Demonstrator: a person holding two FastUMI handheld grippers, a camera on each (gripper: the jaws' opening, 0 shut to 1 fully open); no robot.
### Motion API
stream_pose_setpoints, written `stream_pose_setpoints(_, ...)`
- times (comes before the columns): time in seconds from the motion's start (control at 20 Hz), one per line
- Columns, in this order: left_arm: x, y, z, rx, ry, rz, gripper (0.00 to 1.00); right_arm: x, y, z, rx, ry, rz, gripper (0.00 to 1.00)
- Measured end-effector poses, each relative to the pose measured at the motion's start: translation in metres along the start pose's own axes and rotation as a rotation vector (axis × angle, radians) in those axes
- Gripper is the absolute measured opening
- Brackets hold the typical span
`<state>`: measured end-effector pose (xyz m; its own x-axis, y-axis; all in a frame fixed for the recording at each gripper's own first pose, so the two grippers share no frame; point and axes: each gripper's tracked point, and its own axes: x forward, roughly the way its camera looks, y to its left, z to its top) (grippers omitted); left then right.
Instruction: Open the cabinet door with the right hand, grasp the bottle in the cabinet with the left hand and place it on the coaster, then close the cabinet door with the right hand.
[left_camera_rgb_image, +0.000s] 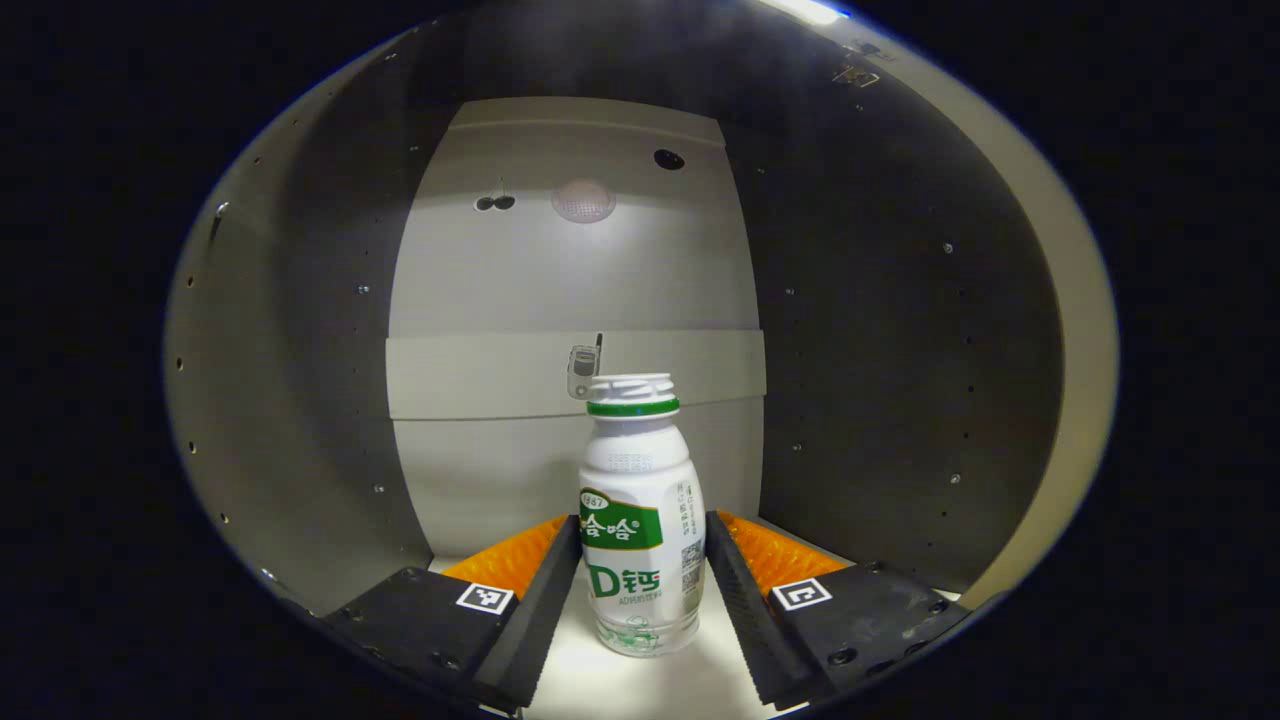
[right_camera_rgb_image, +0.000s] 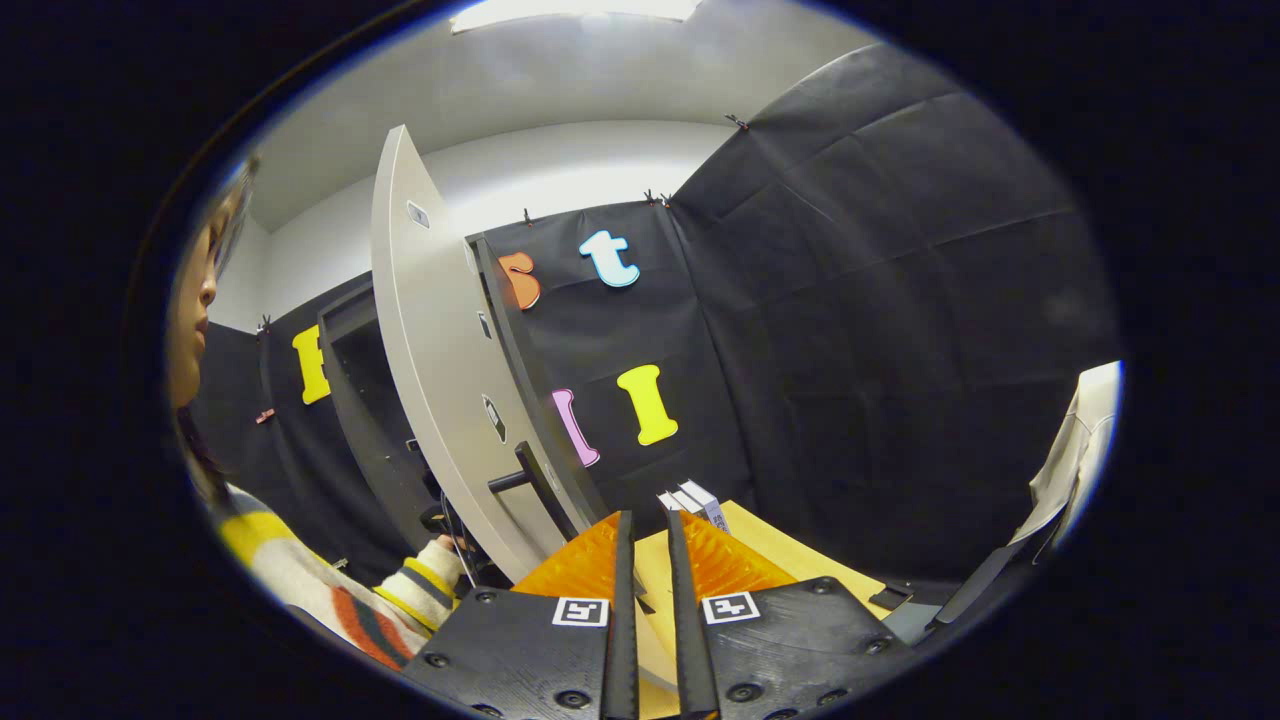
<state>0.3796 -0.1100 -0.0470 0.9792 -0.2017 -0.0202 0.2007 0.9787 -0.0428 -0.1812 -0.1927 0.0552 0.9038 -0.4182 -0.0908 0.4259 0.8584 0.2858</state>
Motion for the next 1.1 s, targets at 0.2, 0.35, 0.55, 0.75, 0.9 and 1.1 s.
stream_pose_setpoints(0.2,0.007,0.001,0.0,0.004,0.003,-0.007,0.75,-0.001,0.006,-0.002,-0.03,0.021,0.006,0.2)
stream_pose_setpoints(0.35,-0.011,-0.002,0.003,-0.002,0.022,-0.032,0.73,0.0,0.015,-0.003,-0.061,0.018,0.013,0.19)
stream_pose_setpoints(0.55,-0.056,0.005,0.033,-0.032,-0.04,-0.058,0.7,-0.002,0.029,-0.009,-0.104,0.034,0.059,0.19)
stream_pose_setpoints(0.75,-0.115,0.015,0.049,-0.013,-0.055,-0.047,0.72,-0.012,0.055,-0.008,-0.129,0.032,0.154,0.19)
stream_pose_setpoints(0.9,-0.168,0.006,0.051,-0.025,-0.063,-0.084,0.72,-0.019,0.073,-0.013,-0.147,0.036,0.223,0.19)
stream_pose_setpoints(1.1,-0.235,0.017,0.049,0.027,-0.063,-0.068,0.72,-0.034,0.109,-0.014,-0.146,0.053,0.35,0.2)
